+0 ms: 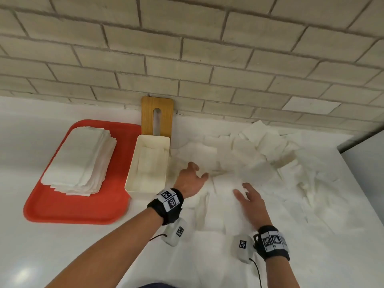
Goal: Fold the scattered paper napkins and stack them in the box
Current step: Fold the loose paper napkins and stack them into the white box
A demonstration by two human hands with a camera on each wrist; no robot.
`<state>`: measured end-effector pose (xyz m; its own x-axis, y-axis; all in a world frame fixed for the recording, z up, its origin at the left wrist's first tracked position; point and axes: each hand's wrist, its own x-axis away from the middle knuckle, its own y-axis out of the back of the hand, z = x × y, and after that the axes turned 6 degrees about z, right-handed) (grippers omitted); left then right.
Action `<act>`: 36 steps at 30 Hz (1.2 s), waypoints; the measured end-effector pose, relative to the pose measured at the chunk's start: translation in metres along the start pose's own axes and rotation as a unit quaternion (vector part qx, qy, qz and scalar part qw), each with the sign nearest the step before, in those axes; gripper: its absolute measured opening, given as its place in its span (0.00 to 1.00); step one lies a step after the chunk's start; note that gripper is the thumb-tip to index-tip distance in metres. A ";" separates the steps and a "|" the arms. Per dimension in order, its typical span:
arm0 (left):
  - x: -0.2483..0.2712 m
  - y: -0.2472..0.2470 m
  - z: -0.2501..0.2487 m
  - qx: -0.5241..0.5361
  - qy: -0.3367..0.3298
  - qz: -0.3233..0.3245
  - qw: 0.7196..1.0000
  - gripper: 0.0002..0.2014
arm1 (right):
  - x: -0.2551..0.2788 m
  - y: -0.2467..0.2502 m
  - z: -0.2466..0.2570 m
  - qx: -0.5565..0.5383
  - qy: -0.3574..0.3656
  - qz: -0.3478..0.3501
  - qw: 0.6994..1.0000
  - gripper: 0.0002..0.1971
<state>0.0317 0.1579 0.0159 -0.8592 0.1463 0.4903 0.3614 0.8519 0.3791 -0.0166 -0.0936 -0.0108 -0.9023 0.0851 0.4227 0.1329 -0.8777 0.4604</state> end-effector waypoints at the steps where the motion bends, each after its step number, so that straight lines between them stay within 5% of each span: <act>1: -0.005 -0.010 0.006 -0.036 0.007 0.014 0.999 0.29 | 0.002 0.003 -0.010 0.030 -0.029 -0.017 0.999 0.17; 4: -0.002 -0.034 0.018 -0.031 0.032 0.066 0.997 0.39 | 0.013 0.016 -0.031 0.085 -0.082 -0.042 0.992 0.24; 9: 0.008 -0.062 0.032 -0.173 0.030 0.111 0.978 0.46 | 0.032 0.034 -0.040 0.085 -0.045 -0.048 0.994 0.15; 13: 0.010 -0.078 0.037 -0.153 0.011 0.088 0.984 0.37 | 0.052 0.054 -0.030 -0.031 -0.004 -0.053 0.998 0.16; 16: 0.014 -0.081 0.034 -0.119 -0.023 0.051 0.991 0.14 | 0.074 0.063 -0.003 -0.112 0.020 -0.030 0.993 0.08; 19: 0.021 -0.076 0.028 -0.070 -0.093 0.013 0.993 0.23 | 0.102 0.068 0.037 -0.232 0.068 0.022 0.970 0.21; 22: 0.027 -0.063 0.022 -0.039 -0.142 -0.036 0.988 0.10 | 0.122 0.065 0.064 -0.355 0.125 0.049 0.925 0.36; 25: 0.029 -0.051 0.022 -0.017 -0.197 -0.096 0.976 0.13 | 0.119 0.046 0.065 -0.402 0.135 0.052 0.904 0.42; 28: 0.030 -0.044 0.019 0.059 -0.218 -0.121 0.967 0.10 | 0.095 0.007 0.049 -0.350 0.087 0.023 0.932 0.40; 31: 0.037 -0.042 0.011 0.189 -0.182 -0.059 0.963 0.08 | 0.076 -0.034 0.030 -0.235 0.041 -0.002 0.971 0.30; 36: 0.045 -0.041 0.010 0.291 -0.122 -0.032 0.948 0.14 | 0.072 -0.062 0.020 -0.175 0.064 -0.062 0.981 0.26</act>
<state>-0.0259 0.1343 0.0146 -0.9565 0.1356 0.2585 0.1044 0.9859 -0.1309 -0.0820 -0.0233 0.0069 -0.9498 0.1614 0.2680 -0.1100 -0.9742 0.1969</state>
